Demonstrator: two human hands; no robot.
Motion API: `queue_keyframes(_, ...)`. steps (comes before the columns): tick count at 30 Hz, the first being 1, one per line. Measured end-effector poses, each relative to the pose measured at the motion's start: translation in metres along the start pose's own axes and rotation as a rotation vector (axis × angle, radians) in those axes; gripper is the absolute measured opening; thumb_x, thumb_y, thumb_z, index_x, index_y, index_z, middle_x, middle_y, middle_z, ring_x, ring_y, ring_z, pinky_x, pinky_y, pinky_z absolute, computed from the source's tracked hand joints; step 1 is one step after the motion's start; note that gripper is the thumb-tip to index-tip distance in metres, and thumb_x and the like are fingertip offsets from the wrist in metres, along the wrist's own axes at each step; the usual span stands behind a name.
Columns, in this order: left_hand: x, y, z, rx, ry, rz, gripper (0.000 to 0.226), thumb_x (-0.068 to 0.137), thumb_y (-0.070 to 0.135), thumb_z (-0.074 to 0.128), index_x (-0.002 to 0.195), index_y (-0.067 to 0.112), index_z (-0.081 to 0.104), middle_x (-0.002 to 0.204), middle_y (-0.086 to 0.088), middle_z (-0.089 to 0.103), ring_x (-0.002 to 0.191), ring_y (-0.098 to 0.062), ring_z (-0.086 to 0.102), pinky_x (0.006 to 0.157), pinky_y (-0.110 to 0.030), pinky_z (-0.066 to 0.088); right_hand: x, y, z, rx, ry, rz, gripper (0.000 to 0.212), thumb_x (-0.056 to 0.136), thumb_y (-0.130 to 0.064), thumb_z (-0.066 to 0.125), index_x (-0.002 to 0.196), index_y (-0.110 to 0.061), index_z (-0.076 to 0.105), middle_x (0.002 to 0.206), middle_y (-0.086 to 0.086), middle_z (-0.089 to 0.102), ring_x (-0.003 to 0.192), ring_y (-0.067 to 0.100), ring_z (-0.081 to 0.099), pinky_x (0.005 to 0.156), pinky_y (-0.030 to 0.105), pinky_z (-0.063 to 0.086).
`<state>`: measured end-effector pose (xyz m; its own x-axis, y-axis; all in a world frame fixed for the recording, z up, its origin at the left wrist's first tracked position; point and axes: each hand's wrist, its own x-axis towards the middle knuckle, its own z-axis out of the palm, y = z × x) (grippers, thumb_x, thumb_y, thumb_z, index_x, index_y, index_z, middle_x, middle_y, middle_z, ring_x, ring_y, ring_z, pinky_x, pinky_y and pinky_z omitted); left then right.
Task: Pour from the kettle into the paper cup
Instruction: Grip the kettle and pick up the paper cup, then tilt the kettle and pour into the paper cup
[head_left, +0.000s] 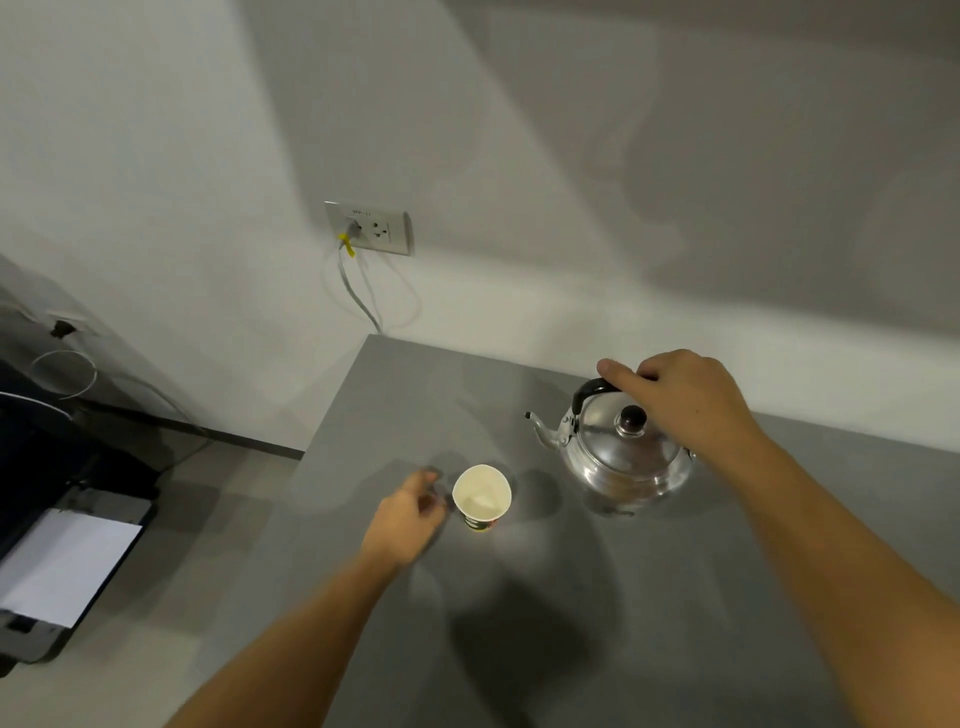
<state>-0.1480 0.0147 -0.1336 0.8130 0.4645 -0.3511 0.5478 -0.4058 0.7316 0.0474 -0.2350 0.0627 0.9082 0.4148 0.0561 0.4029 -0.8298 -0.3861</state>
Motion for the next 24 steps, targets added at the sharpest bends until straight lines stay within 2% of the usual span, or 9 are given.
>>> queue_keyframes(2, -0.006, -0.002, 0.005, -0.034, -0.070, 0.048, 0.058, 0.091, 0.023, 0.075, 0.145, 0.021, 0.053, 0.120, -0.007, 0.068, 0.104, -0.022, 0.070, 0.097, -0.032, 0.054, -0.010, -0.007, 0.004, -0.020, -0.029, -0.025, 0.070, 0.086, -0.074, 0.049, 0.046, -0.016, 0.056, 0.040, -0.002, 0.049, 0.045, 0.015, 0.050, 0.045, 0.029, 0.032)
queue_keyframes(5, -0.012, -0.004, 0.011, -0.044, -0.109, 0.103, 0.074, 0.083, 0.021, 0.083, 0.148, 0.024, 0.048, 0.127, -0.004, 0.058, 0.101, -0.011, 0.062, 0.092, -0.019, 0.047, -0.023, -0.015, 0.011, -0.011, -0.036, -0.048, 0.067, 0.083, -0.073, 0.054, 0.042, -0.021, 0.054, 0.036, -0.004, 0.049, 0.044, 0.011, 0.051, 0.044, 0.028, 0.030)
queue_keyframes(7, -0.012, -0.003, 0.014, -0.063, -0.106, 0.137, 0.081, 0.077, 0.018, 0.088, 0.148, 0.023, 0.049, 0.130, -0.004, 0.058, 0.104, -0.012, 0.064, 0.095, -0.021, 0.049, -0.029, -0.020, 0.017, -0.029, -0.047, -0.057, 0.069, 0.081, -0.074, 0.055, 0.040, -0.019, 0.050, 0.033, -0.004, 0.050, 0.041, 0.008, 0.049, 0.043, 0.027, 0.029)
queue_keyframes(11, -0.008, 0.001, 0.021, -0.200, -0.127, 0.147, 0.091, 0.067, 0.020, 0.094, 0.146, 0.026, 0.051, 0.133, 0.000, 0.063, 0.114, -0.014, 0.067, 0.103, -0.031, 0.054, -0.038, -0.030, 0.028, -0.075, -0.101, -0.063, 0.070, 0.079, -0.076, 0.054, 0.039, -0.019, 0.048, 0.036, -0.023, 0.052, 0.036, 0.003, 0.045, 0.041, 0.025, 0.026)
queue_keyframes(14, -0.005, 0.004, 0.026, -0.308, -0.143, 0.134, 0.094, 0.065, 0.016, 0.097, 0.146, 0.024, 0.050, 0.136, -0.002, 0.065, 0.120, -0.015, 0.067, 0.107, -0.035, 0.052, -0.040, -0.037, 0.034, -0.100, -0.126, -0.044, 0.069, 0.077, -0.078, 0.053, 0.042, -0.017, 0.051, 0.033, -0.013, 0.052, 0.041, 0.011, 0.049, 0.042, 0.027, 0.028)
queue_keyframes(16, -0.003, 0.005, 0.028, -0.372, -0.157, 0.121, 0.096, 0.064, 0.008, 0.097, 0.146, 0.021, 0.050, 0.135, -0.003, 0.066, 0.122, -0.016, 0.067, 0.109, -0.038, 0.052, -0.040, -0.044, 0.037, -0.132, -0.148, -0.039, 0.069, 0.078, -0.077, 0.053, 0.047, -0.016, 0.056, 0.036, -0.003, 0.054, 0.046, 0.016, 0.054, 0.043, 0.029, 0.035)
queue_keyframes(18, -0.002, 0.005, 0.030, -0.384, -0.162, 0.122, 0.094, 0.063, 0.008, 0.097, 0.143, 0.024, 0.052, 0.131, 0.002, 0.069, 0.120, -0.009, 0.067, 0.107, -0.032, 0.052, -0.041, -0.051, 0.038, -0.161, -0.166, -0.044, 0.069, 0.080, -0.077, 0.053, 0.052, -0.014, 0.059, 0.044, 0.000, 0.057, 0.051, 0.021, 0.057, 0.046, 0.030, 0.039)
queue_keyframes(21, -0.003, 0.007, 0.031, -0.325, -0.136, 0.145, 0.086, 0.061, 0.021, 0.098, 0.135, 0.036, 0.056, 0.125, 0.010, 0.070, 0.114, 0.003, 0.065, 0.096, -0.019, 0.048, -0.043, -0.060, 0.039, -0.203, -0.181, -0.053, 0.066, 0.082, -0.074, 0.054, 0.055, -0.014, 0.058, 0.050, 0.001, 0.059, 0.053, 0.021, 0.056, 0.045, 0.029, 0.033)
queue_keyframes(24, -0.003, 0.008, 0.033, -0.293, -0.102, 0.156, 0.080, 0.065, 0.023, 0.097, 0.134, 0.031, 0.059, 0.124, 0.009, 0.070, 0.115, -0.005, 0.065, 0.099, -0.024, 0.049, -0.043, -0.068, 0.040, -0.234, -0.195, -0.058, 0.064, 0.083, -0.073, 0.055, 0.055, -0.015, 0.058, 0.052, 0.001, 0.061, 0.053, 0.019, 0.056, 0.044, 0.028, 0.031)
